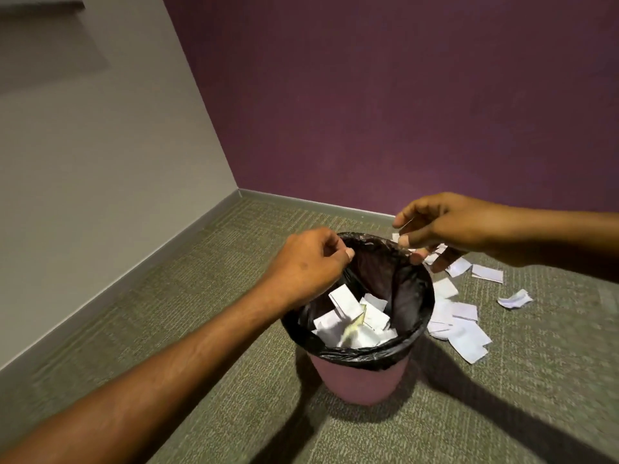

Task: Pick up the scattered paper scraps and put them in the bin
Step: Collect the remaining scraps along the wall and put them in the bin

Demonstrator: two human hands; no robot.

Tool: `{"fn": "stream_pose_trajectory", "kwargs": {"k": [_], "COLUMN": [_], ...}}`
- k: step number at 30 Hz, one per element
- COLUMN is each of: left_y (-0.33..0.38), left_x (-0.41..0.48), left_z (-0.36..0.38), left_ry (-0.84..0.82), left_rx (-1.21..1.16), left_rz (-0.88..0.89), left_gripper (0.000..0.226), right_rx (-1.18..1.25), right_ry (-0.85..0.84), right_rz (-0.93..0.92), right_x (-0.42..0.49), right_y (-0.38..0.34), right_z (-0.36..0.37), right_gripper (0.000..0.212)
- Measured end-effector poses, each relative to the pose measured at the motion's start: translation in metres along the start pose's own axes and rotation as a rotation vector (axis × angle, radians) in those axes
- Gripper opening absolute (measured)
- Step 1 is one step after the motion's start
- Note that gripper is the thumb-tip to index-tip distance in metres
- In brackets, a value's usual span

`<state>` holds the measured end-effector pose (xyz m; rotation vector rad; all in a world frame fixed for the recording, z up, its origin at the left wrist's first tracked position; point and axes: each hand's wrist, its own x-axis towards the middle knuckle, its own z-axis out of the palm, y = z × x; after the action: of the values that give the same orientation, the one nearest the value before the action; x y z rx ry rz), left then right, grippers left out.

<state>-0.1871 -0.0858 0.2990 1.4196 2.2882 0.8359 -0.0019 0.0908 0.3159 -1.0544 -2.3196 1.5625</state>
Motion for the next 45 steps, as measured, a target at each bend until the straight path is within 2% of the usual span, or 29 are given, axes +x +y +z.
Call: {"fn": "stream_pose_trajectory", "kwargs": {"k": [5,12,17,21,26,30,33,35,39,43,45], "left_y": [0.053,0.108,0.134,0.14,0.109,0.065,0.038,0.023,-0.005,-0.006,-0.008], "left_x": [0.019,0.034,0.033,0.043,0.068,0.088,0.1,0.11,0.127,0.134,0.136], "left_z": [0.032,0.089,0.138,0.194,0.273,0.33,0.358,0.372,0.395,0.401,0.407], "left_ry": [-0.047,0.005,0.09,0.068,-0.001,-0.114,-0.114,-0.067,0.028,-0.005,-0.05], "left_rx": [-0.097,-0.315,-0.401,-0.482,-0.366,-0.175,-0.105,-0.075,0.005,0.016,0.088], "left_rz": [0.019,0.026,0.119,0.071,-0.068,-0.133,-0.185,-0.232,-0.281,-0.32,-0.342], "left_gripper": [0.014,0.014,0.008,0.006,0.01,0.036,0.046,0.053,0.06,0.081,0.086], "right_rx": [0.15,0.292,0.359,0.386,0.414,0.397,0.264,0.027,-0.449,-0.709,-0.751], "right_ry": [0.063,0.135,0.16,0.196,0.242,0.284,0.334,0.349,0.265,0.175,0.148], "right_rz": [0.021,0.078,0.119,0.172,0.259,0.313,0.316,0.274,0.238,0.192,0.191], "right_x": [0.0,0.019,0.033,0.049,0.069,0.084,0.091,0.097,0.103,0.101,0.101], "right_y": [0.035,0.084,0.123,0.164,0.224,0.275,0.312,0.338,0.373,0.395,0.404], "right_z": [-0.029,-0.072,-0.09,-0.101,-0.113,-0.121,-0.124,-0.124,-0.118,-0.107,-0.103], "right_gripper": [0.023,0.021,0.023,0.023,0.019,0.021,0.025,0.028,0.039,0.051,0.057]}}
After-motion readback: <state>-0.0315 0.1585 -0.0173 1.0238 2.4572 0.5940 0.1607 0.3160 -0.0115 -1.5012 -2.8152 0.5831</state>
